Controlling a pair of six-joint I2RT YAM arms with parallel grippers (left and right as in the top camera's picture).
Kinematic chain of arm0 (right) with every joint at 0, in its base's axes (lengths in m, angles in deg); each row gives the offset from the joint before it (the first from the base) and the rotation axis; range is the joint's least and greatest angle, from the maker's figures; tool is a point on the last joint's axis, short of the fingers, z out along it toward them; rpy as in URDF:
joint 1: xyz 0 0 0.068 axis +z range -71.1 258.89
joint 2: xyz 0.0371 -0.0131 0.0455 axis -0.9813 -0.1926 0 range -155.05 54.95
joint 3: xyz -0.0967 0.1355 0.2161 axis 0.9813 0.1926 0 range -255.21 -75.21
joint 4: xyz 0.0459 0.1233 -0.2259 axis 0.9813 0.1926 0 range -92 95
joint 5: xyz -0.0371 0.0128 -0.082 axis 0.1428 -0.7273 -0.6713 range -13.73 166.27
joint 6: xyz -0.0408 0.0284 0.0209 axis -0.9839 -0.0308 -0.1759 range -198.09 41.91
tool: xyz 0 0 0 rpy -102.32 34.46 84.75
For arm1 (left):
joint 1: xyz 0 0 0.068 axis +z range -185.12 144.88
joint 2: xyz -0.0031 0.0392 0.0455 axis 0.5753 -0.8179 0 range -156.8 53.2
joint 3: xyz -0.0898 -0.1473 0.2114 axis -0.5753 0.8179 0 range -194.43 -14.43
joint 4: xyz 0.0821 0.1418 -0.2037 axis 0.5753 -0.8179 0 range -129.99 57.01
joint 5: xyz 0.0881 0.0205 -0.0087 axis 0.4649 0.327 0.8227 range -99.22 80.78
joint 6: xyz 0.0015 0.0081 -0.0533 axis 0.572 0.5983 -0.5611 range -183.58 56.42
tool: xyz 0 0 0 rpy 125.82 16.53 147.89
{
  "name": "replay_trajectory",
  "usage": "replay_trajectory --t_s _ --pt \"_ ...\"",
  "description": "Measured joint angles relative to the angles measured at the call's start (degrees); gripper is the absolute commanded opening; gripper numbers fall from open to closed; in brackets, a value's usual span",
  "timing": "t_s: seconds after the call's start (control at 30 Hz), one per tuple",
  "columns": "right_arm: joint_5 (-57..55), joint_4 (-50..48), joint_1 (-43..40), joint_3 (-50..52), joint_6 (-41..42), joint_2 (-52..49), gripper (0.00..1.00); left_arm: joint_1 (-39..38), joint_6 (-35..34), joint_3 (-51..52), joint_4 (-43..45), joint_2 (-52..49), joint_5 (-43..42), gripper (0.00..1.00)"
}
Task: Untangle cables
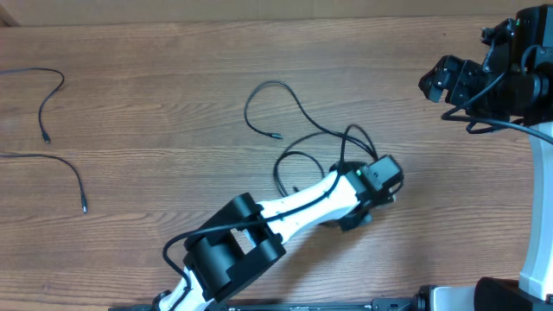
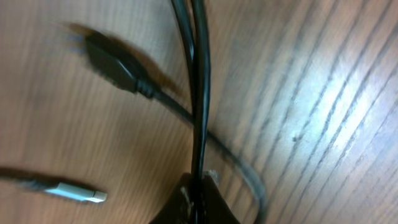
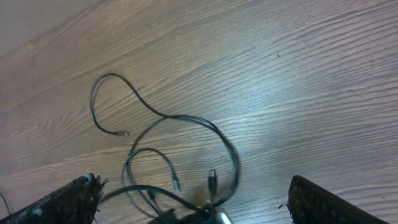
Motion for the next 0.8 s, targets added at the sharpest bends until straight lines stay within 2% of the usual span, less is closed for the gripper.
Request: replay_trajectory --t_s 0.13,0.27,0.43,0.63,0.8 --pt "-0.02 0.0 0.0 0.0 0.02 0.0 0.96 2.32 -1.81 -14.88 -8.52 0.13 0.72 0.04" --pt "-0.02 0.02 0.0 0.0 0.04 0.0 0.96 6.47 -2.97 -31.67 -14.91 1.53 -2.58 0.04" --pt "-0.02 0.15 -0.02 -0.09 0.04 0.0 0.96 10.97 -4.66 -44.89 -20.98 3.23 -5.9 0.04" --pt "1.16 0.48 0.0 -0.09 -0.04 0.0 0.96 15.15 -6.88 -55.28 -26.4 3.48 -8.96 0.04" --pt "7.76 0.48 0.0 -0.09 -2.29 0.0 0.96 19.87 -9.97 -61.64 -26.88 3.67 -11.41 0.04"
